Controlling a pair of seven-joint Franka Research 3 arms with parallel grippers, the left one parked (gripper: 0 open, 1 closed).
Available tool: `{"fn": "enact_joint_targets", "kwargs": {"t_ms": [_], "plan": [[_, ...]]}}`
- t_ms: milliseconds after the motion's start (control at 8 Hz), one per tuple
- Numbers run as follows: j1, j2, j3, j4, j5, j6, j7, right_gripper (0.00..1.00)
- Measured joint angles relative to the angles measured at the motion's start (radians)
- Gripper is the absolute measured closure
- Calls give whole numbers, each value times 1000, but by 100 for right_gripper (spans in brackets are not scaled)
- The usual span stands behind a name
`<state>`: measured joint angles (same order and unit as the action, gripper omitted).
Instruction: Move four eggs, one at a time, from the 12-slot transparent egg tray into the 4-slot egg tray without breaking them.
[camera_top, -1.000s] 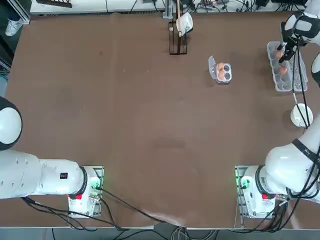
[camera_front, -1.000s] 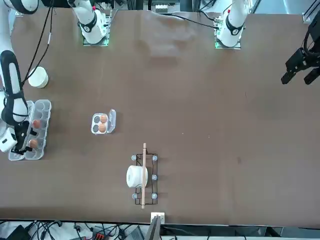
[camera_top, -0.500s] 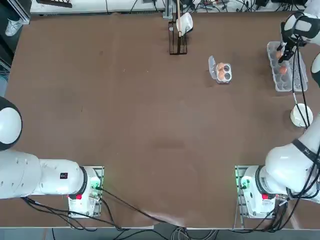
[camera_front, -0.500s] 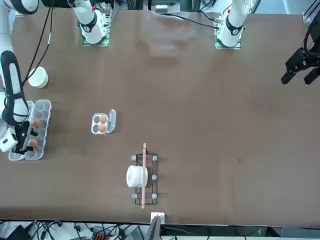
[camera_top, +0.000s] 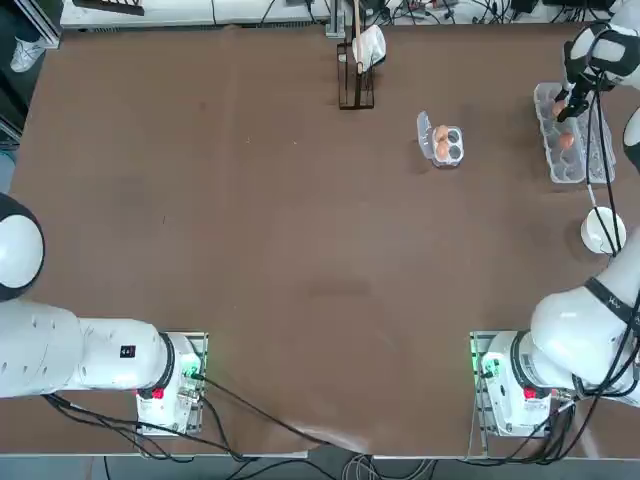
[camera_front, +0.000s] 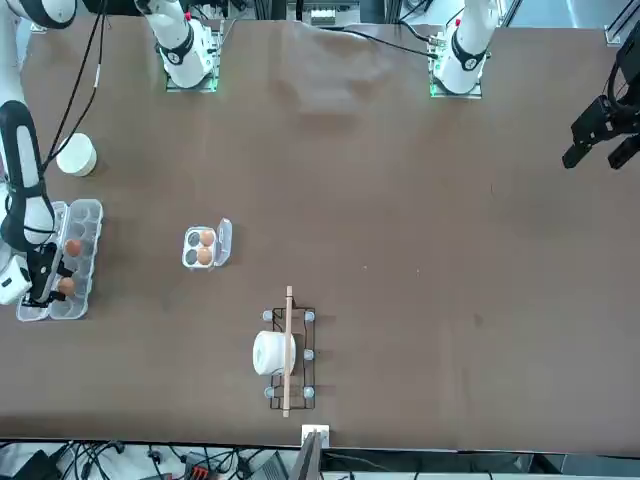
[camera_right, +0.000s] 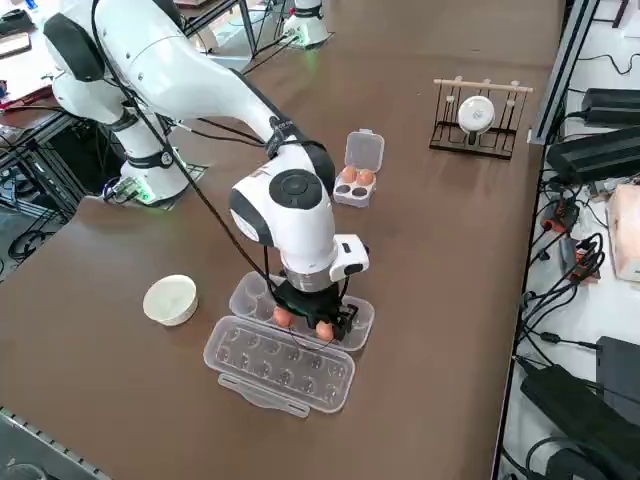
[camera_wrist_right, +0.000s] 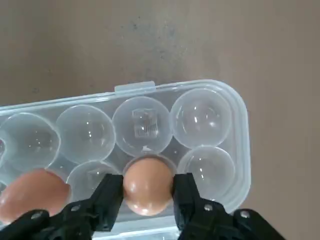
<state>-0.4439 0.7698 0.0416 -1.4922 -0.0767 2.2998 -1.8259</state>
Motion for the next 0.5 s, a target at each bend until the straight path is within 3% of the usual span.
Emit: {"fn": "enact_joint_targets", "kwargs": {"t_ms": [500], "plan": [[-1, -1, 2, 2, 0, -1, 0, 43]]}}
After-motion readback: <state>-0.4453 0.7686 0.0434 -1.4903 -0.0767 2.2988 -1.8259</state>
